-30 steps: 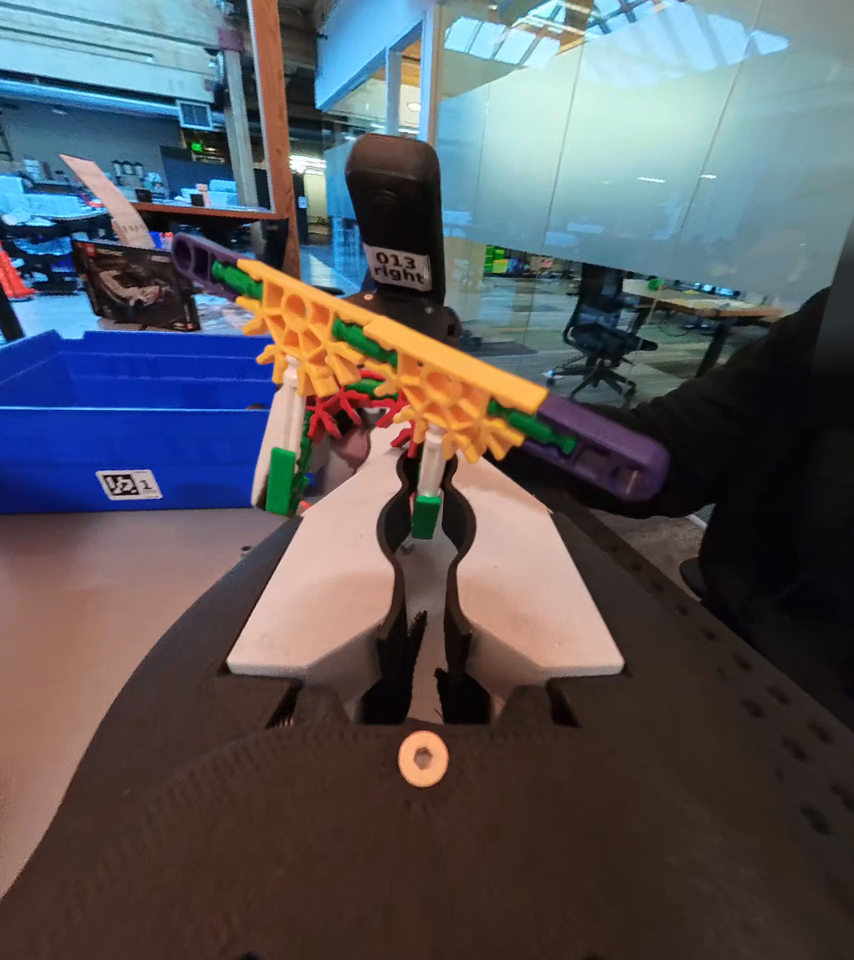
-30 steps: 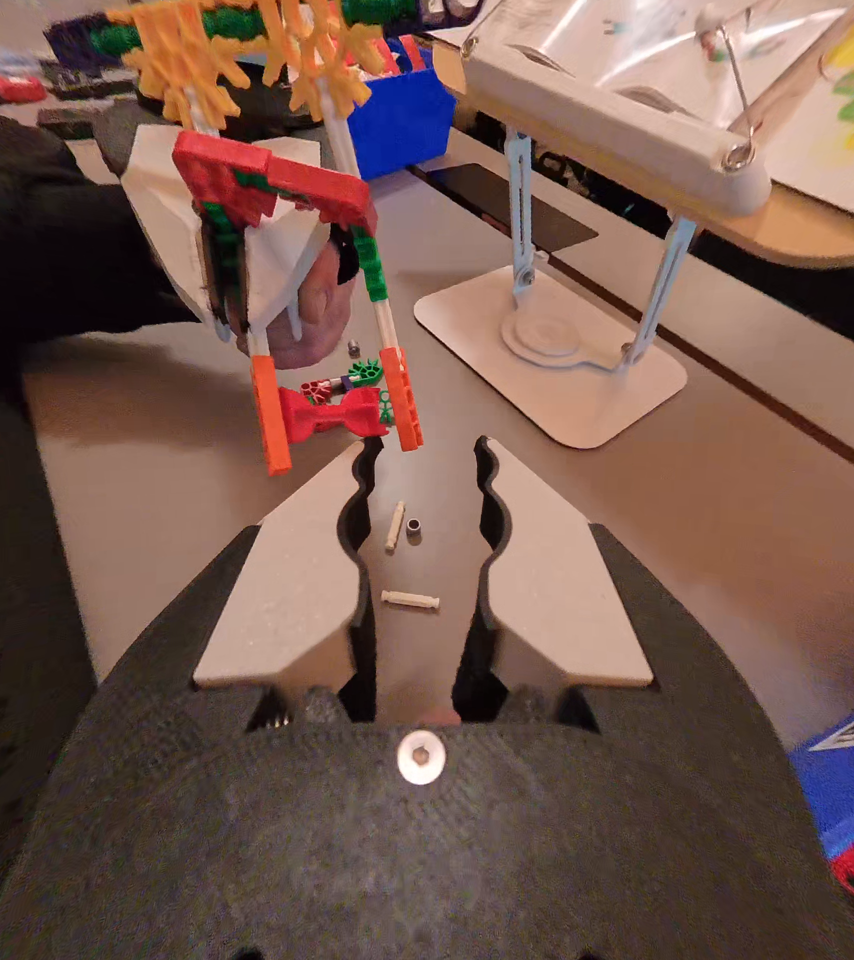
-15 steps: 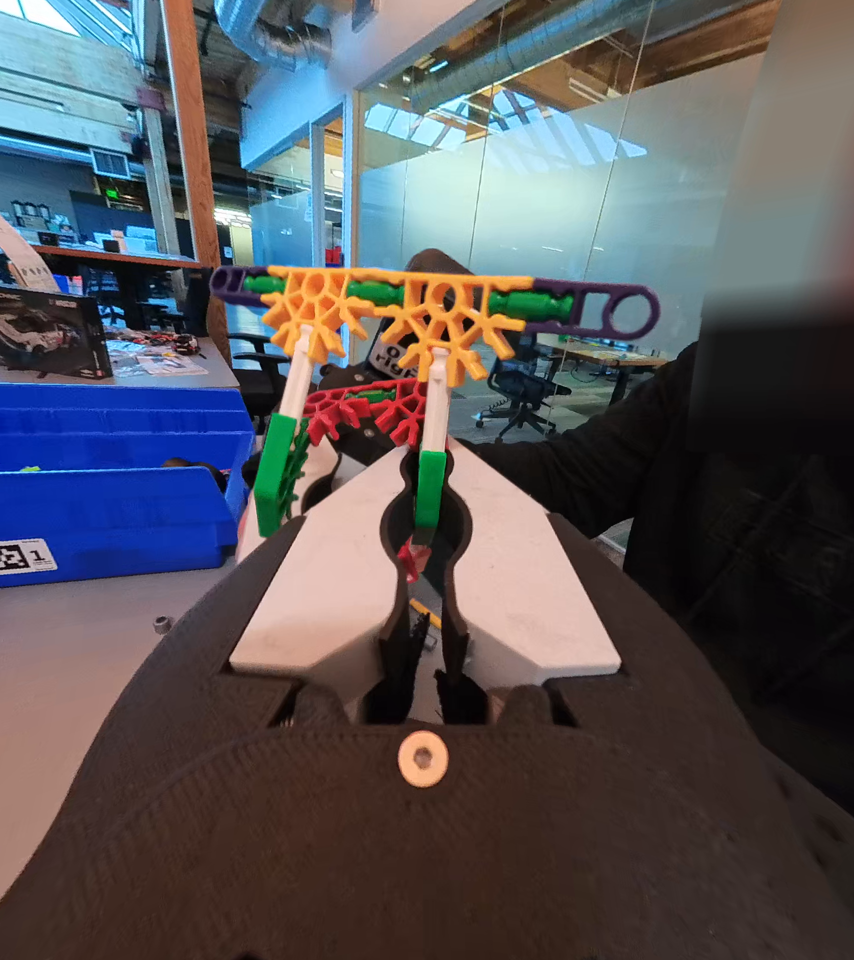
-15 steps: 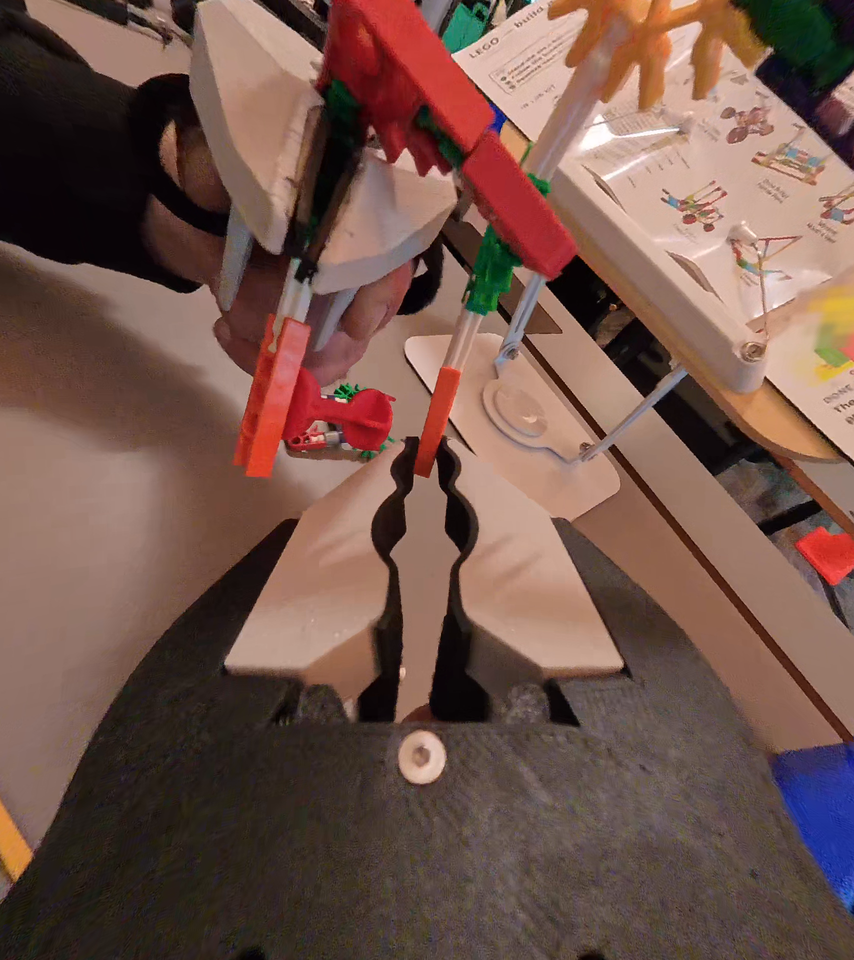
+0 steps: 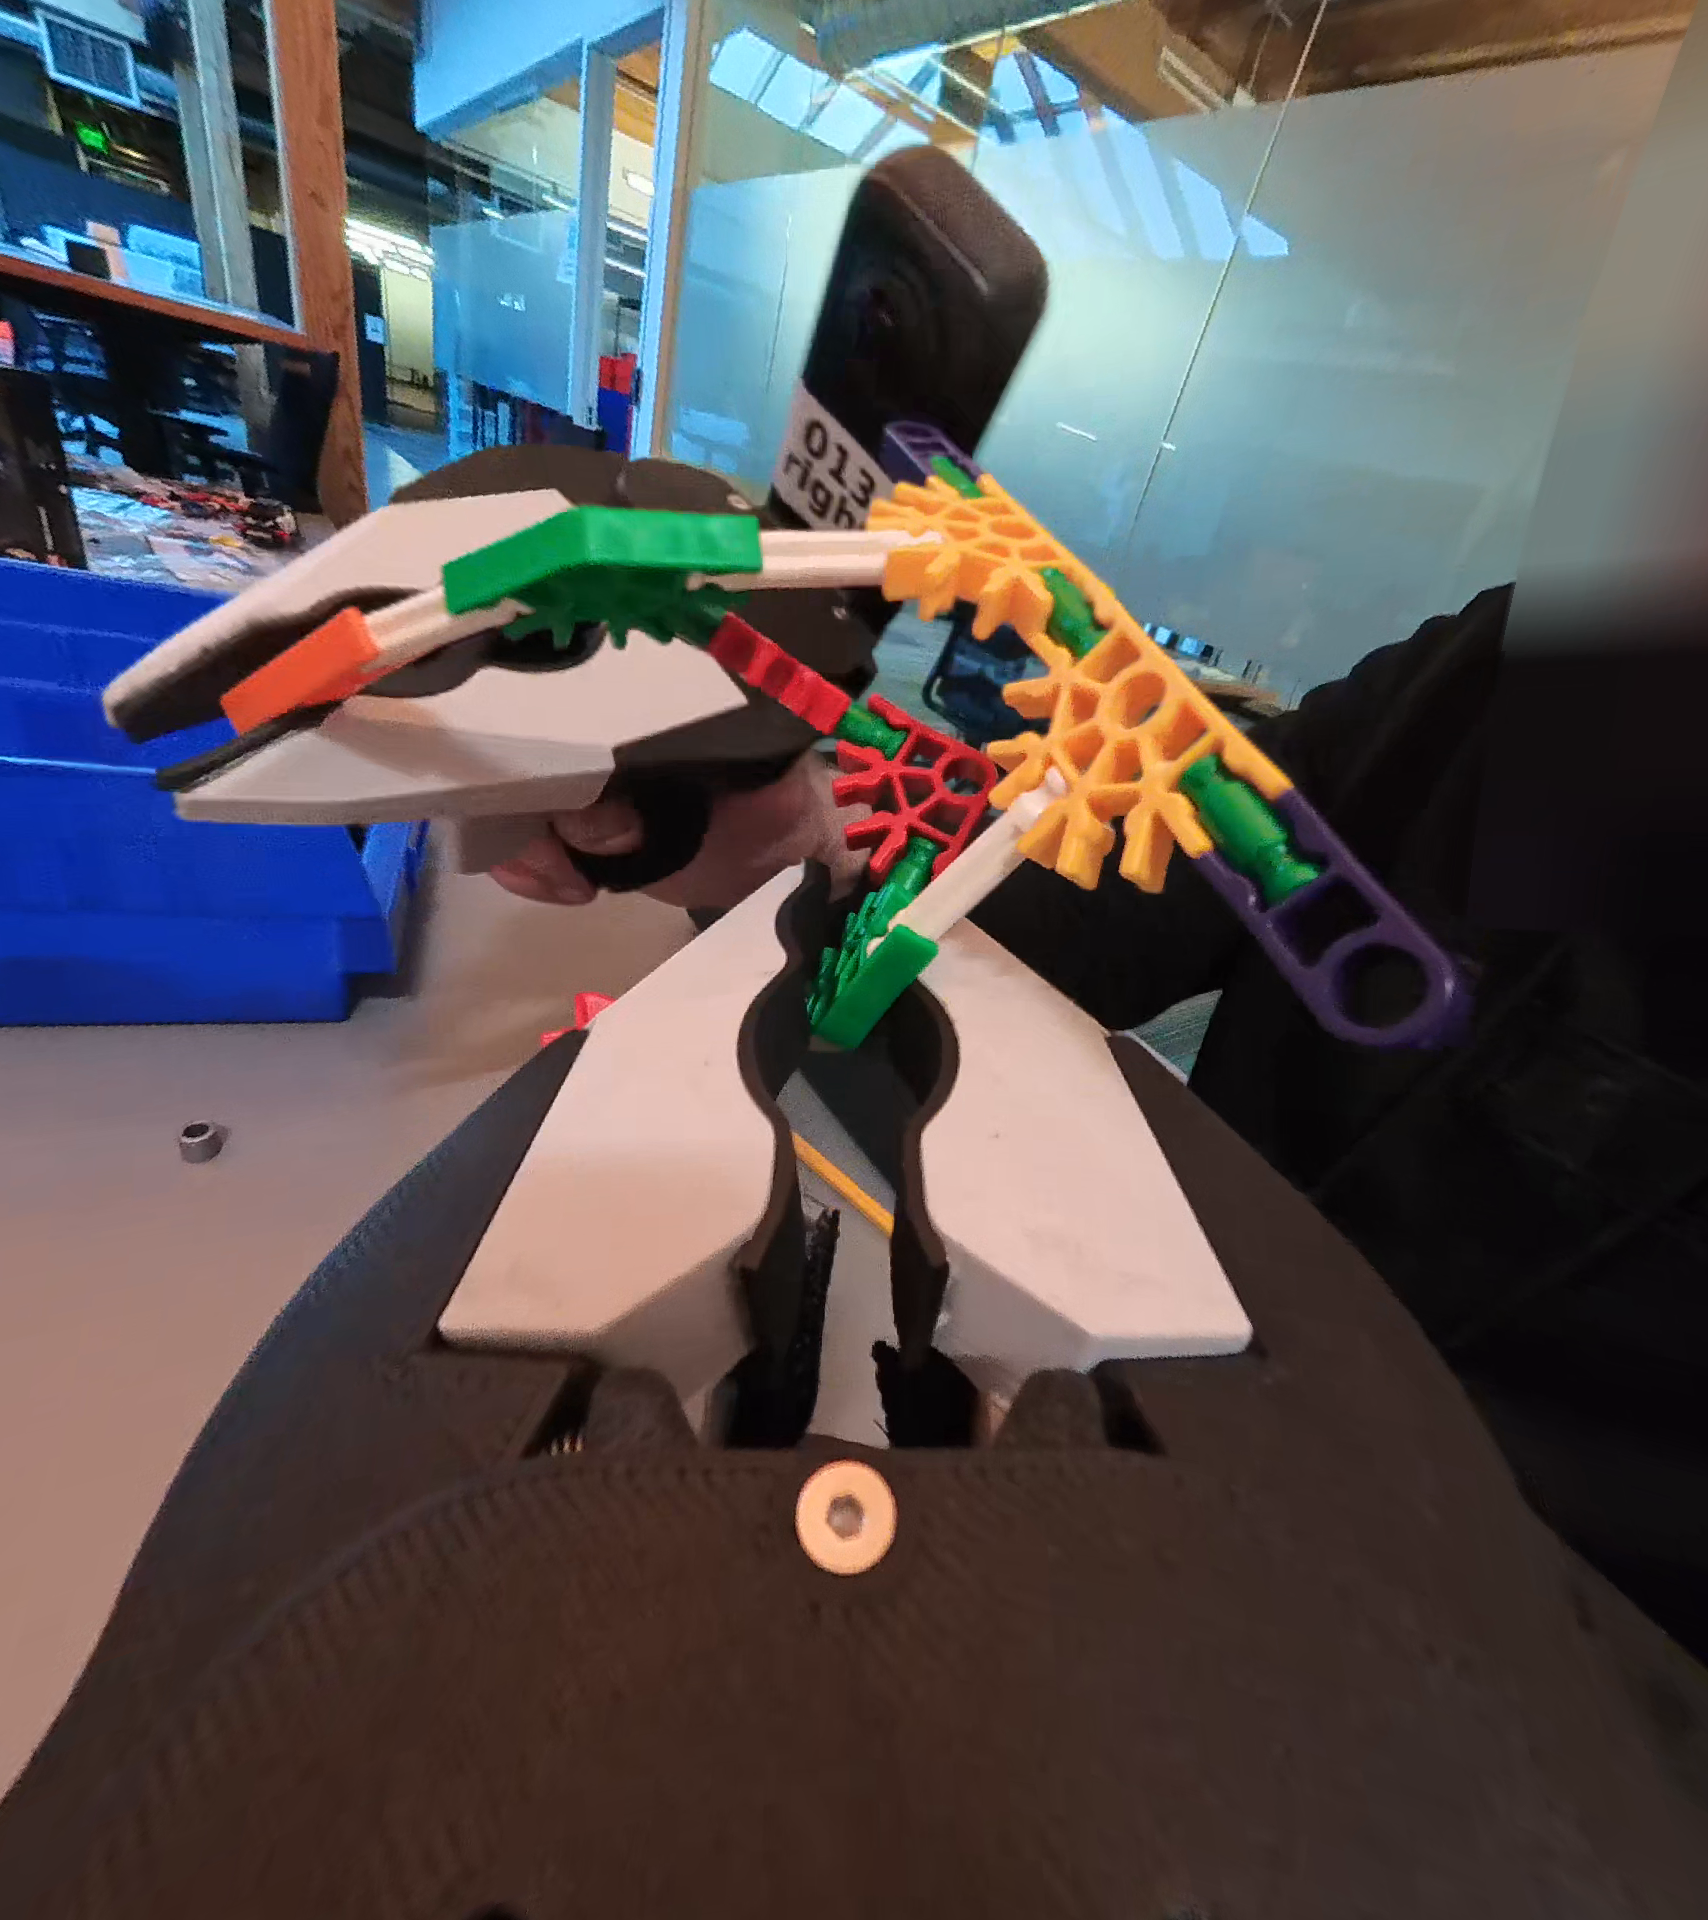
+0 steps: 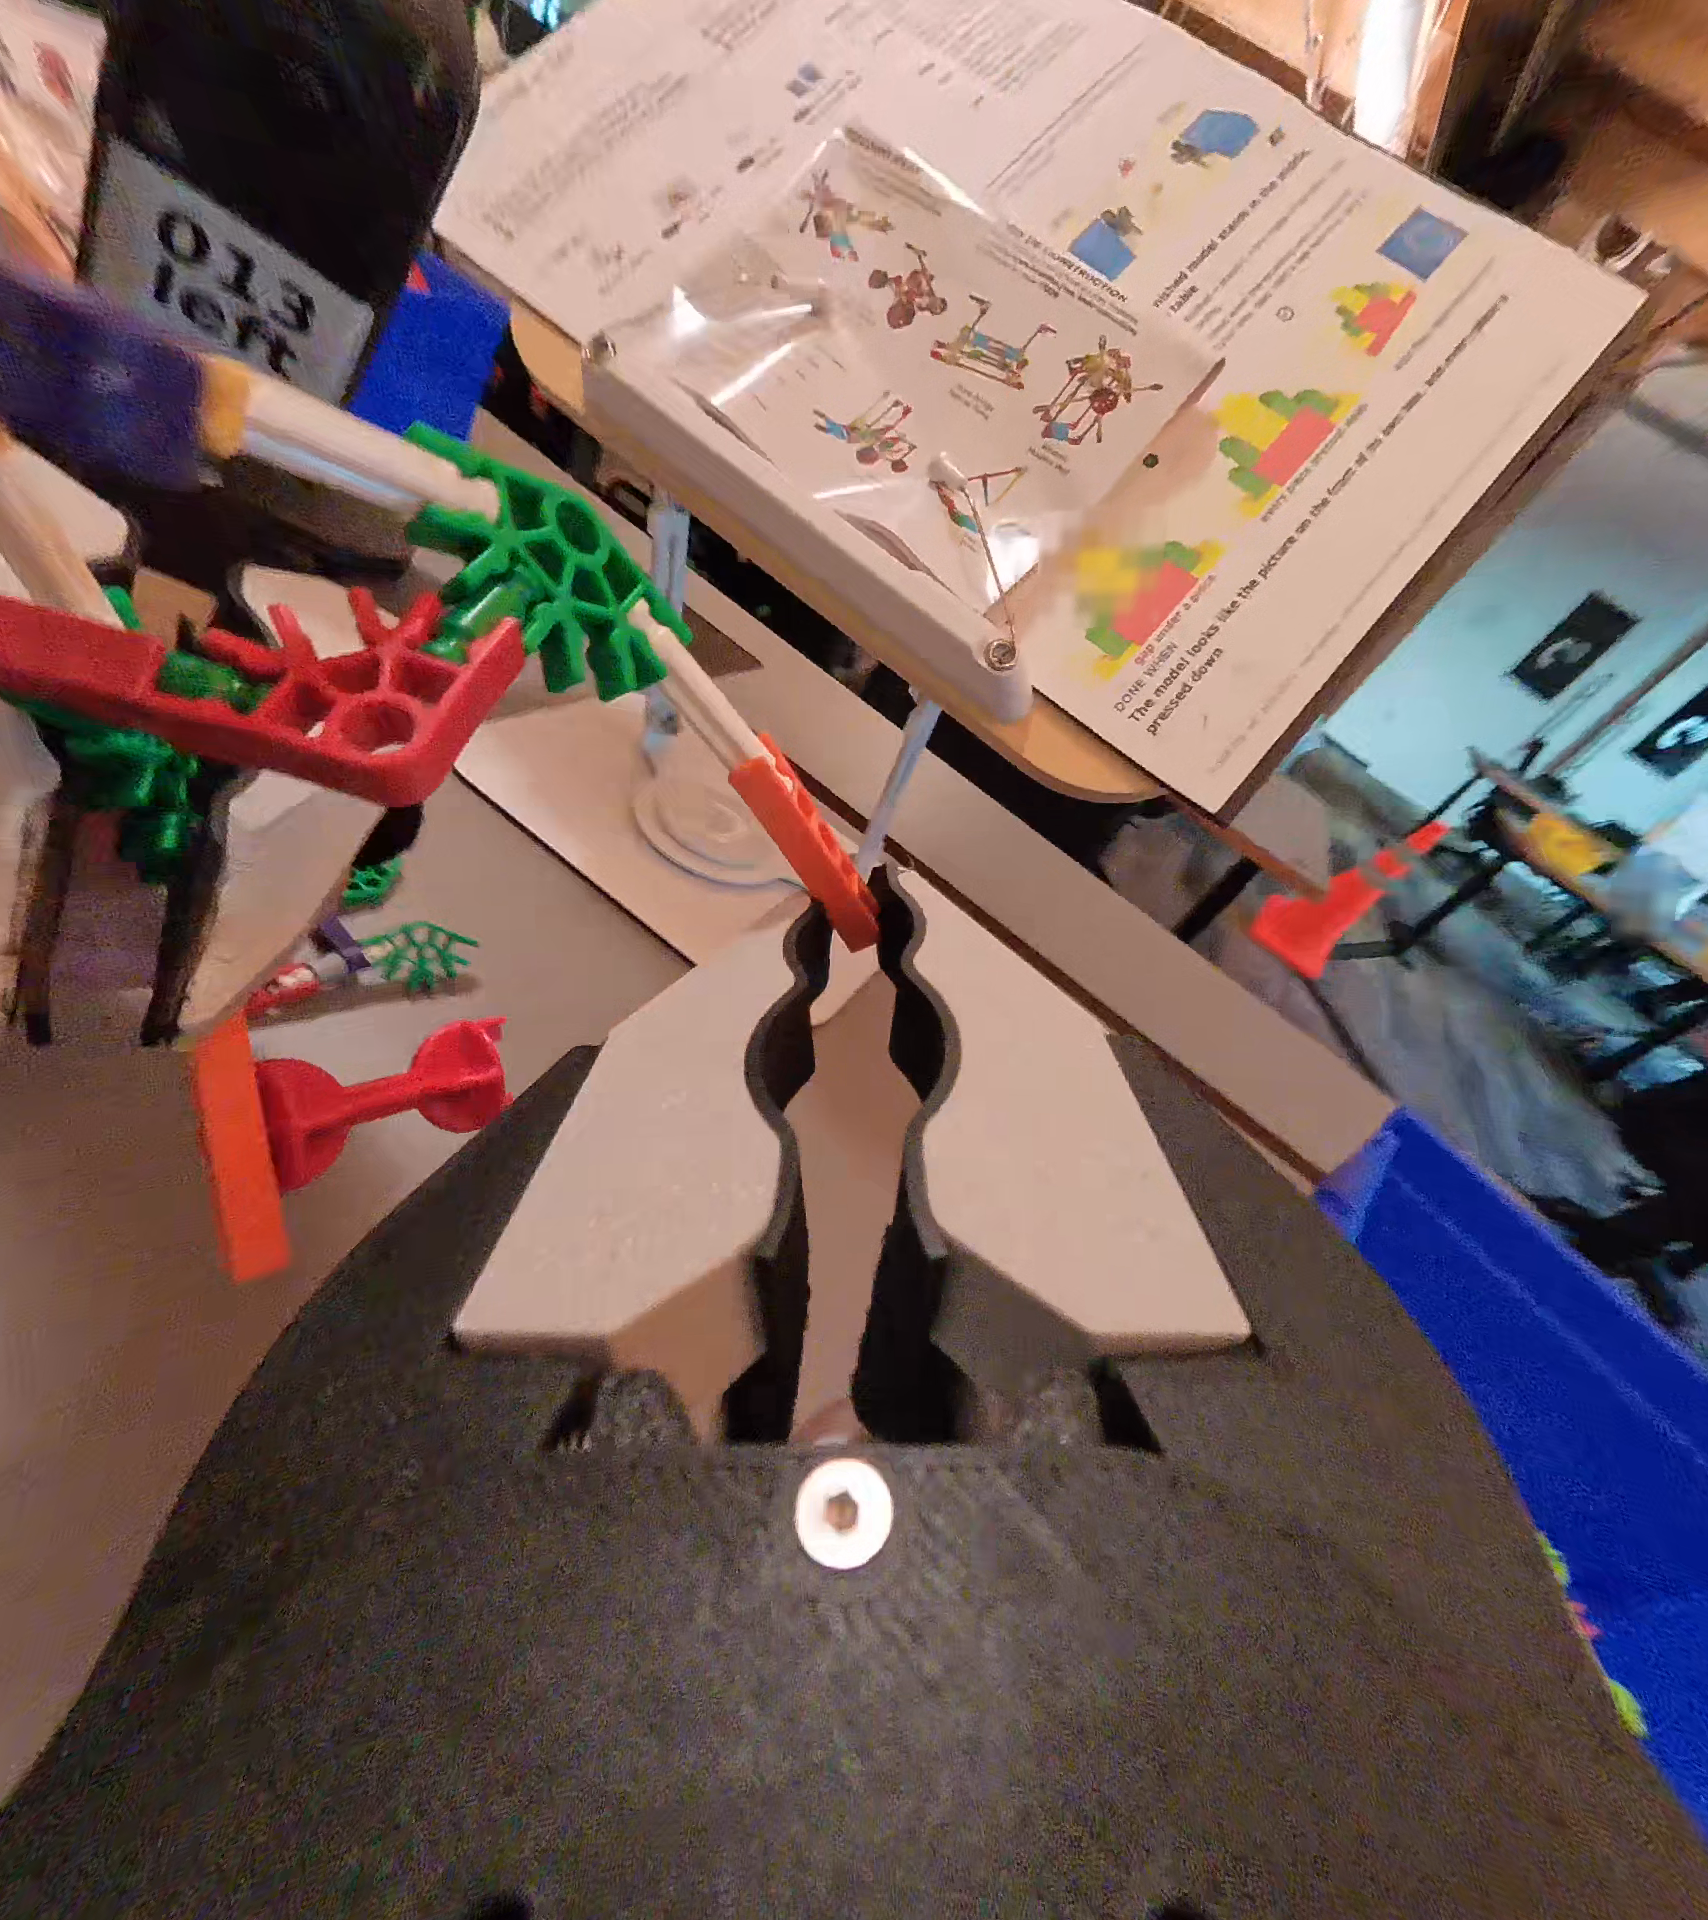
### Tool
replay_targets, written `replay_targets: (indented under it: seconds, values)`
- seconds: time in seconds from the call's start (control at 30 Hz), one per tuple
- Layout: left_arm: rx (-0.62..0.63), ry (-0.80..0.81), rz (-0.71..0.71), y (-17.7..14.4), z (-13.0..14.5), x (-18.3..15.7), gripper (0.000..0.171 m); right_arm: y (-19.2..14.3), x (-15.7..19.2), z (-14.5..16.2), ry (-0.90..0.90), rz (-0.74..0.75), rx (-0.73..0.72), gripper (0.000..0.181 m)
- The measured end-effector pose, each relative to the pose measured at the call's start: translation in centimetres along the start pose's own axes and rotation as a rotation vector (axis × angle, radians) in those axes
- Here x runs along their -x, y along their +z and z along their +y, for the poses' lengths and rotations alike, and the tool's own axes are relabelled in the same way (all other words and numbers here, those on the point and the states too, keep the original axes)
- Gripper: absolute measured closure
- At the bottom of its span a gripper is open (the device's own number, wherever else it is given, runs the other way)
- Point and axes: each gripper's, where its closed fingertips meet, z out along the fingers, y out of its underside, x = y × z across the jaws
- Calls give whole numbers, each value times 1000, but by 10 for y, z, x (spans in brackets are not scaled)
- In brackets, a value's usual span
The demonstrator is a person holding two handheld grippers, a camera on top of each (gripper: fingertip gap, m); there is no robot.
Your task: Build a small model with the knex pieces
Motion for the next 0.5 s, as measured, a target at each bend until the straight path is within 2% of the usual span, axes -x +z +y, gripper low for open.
replay_targets:
  seconds: [0.1, 0.3, 0.4, 0.5]
  values:
    - [13, 6, -10, -4, 0, 2, 165, 0, -1, 1, -12, 9, -1, 175]
    - [-50, 5, 34, -7, -15, -9, 171, 8, 2, 1, -387, 183, 33, 176]
    - [-72, 0, 27, -4, -18, -10, 171, 13, 10, 5, -381, 130, 41, 175]
    - [-79, -9, 40, -2, -20, -13, 171, 10, 12, -3, -344, 109, -22, 174]
